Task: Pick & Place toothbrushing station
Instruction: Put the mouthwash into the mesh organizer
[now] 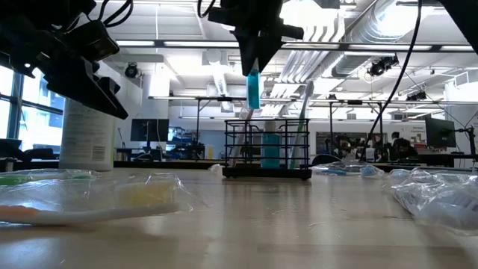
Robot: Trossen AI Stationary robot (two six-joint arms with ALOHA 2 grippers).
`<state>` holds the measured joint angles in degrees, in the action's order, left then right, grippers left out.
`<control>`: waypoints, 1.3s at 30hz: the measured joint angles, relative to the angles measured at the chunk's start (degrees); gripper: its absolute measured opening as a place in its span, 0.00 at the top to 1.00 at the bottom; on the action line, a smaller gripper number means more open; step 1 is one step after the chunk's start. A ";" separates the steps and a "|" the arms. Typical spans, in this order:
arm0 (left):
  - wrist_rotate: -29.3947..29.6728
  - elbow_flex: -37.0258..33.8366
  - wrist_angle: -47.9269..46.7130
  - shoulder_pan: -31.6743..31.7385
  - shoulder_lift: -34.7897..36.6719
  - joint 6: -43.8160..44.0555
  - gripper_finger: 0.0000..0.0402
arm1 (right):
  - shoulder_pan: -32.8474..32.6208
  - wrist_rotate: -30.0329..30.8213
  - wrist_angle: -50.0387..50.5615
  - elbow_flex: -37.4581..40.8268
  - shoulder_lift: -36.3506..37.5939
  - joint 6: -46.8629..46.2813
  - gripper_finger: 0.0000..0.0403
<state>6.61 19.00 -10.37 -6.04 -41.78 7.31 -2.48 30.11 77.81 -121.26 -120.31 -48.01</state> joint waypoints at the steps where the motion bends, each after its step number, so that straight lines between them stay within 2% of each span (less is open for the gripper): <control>1: 0.00 0.00 0.00 0.00 0.00 0.00 0.54 | 0.00 0.02 -0.74 0.75 0.02 0.00 0.78; 10: 0.00 0.00 -0.02 0.00 0.01 0.00 0.54 | 0.66 -1.89 -4.36 5.16 -0.04 0.32 0.78; 29: 0.02 0.00 0.00 0.00 0.00 -1.04 0.54 | 1.16 -2.23 -5.63 5.96 -0.04 1.29 0.78; 39: 0.01 0.00 0.00 0.01 0.00 -1.03 0.54 | 2.32 -5.48 -10.59 11.51 -0.04 1.29 0.78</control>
<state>6.63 19.00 -10.37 -6.04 -41.78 6.28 -0.16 24.63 67.22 -109.75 -120.36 -46.72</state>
